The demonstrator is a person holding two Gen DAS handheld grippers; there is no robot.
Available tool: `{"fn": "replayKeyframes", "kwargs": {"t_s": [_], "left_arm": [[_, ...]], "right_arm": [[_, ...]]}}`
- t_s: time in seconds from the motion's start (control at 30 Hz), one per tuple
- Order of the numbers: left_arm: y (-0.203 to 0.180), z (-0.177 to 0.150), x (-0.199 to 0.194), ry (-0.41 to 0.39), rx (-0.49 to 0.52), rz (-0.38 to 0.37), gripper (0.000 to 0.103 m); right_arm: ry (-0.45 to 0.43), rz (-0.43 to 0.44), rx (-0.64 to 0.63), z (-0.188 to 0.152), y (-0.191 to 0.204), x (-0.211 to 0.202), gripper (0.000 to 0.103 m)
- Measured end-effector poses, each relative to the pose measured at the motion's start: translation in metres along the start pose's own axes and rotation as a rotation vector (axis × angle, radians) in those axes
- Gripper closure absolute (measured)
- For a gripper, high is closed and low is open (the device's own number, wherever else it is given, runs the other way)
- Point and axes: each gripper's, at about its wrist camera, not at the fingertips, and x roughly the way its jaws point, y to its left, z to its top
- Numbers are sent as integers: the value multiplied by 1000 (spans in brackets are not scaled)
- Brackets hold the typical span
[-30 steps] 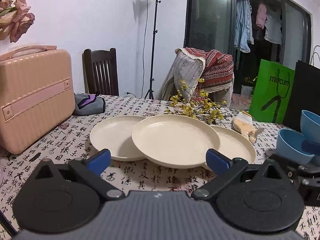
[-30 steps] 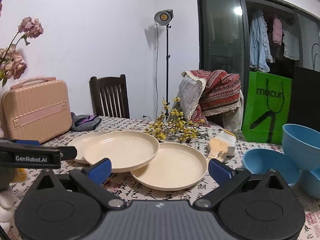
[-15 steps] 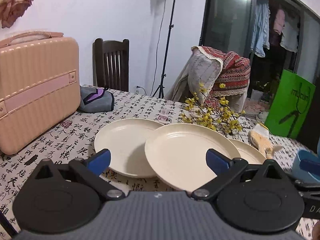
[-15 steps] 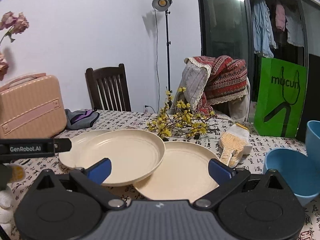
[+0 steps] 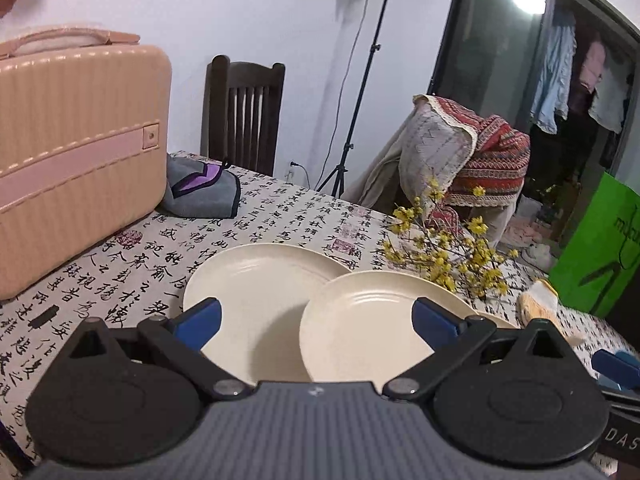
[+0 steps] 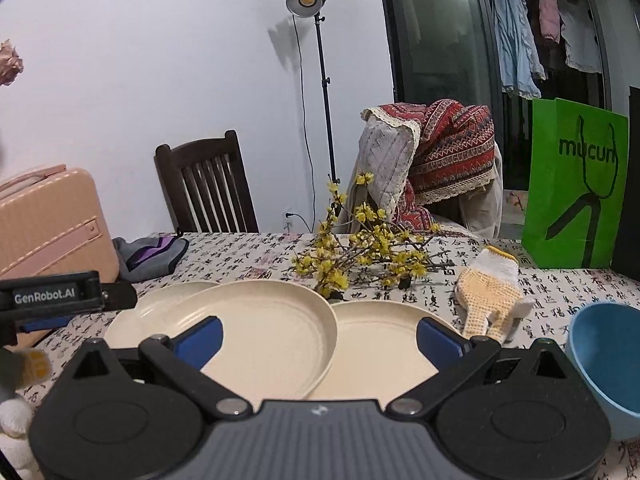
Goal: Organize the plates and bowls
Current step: 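Move both open grippers toward the overlapping cream plates, then close both grippers on the rim of the nearest cream plate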
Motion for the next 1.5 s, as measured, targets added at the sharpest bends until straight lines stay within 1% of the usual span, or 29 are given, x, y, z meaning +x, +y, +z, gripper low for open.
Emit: {"fn": "replayKeyframes", "kwargs": {"t_s": [0.17, 0.33, 0.53, 0.67, 0.73, 0.97, 1.1, 1.17, 1.27, 1.33, 1.37, 1.43, 1.5], "left_arm": [[1, 3, 14, -1, -28, 14, 0], [5, 2, 23, -18, -66, 27, 0], [8, -3, 34, -20, -78, 41, 0], [12, -5, 35, -28, -95, 44, 0], [15, -5, 36, -34, -98, 45, 0], [17, -10, 42, -30, -95, 50, 0], [16, -14, 45, -24, -94, 38, 0], [16, -15, 47, -20, -91, 31, 0], [14, -19, 52, -8, -76, 31, 1], [13, -21, 55, -1, -67, 24, 2], [12, -22, 56, 6, -64, 21, 5], [12, -24, 60, 15, -60, 15, 9], [12, -26, 62, 24, -58, 13, 14]], "right_arm": [[0, -2, -1, 4, 3, 16, 0], [-7, -3, -1, 8, 5, 27, 0], [-5, -3, -13, 10, 10, 39, 0], [-19, -49, 0, 7, 9, 48, 0], [-18, -38, 2, 5, 6, 53, 0], [11, 28, 83, -4, -9, 65, 0], [25, 12, 54, -9, -8, 70, 0], [34, 20, 56, -12, -10, 74, 0], [45, 19, 63, -16, -11, 79, 3], [47, 26, 65, -19, -14, 82, 8], [49, 27, 70, -20, -15, 83, 12], [55, 35, 80, -22, -18, 84, 16], [55, 47, 92, -23, -20, 85, 21]]}}
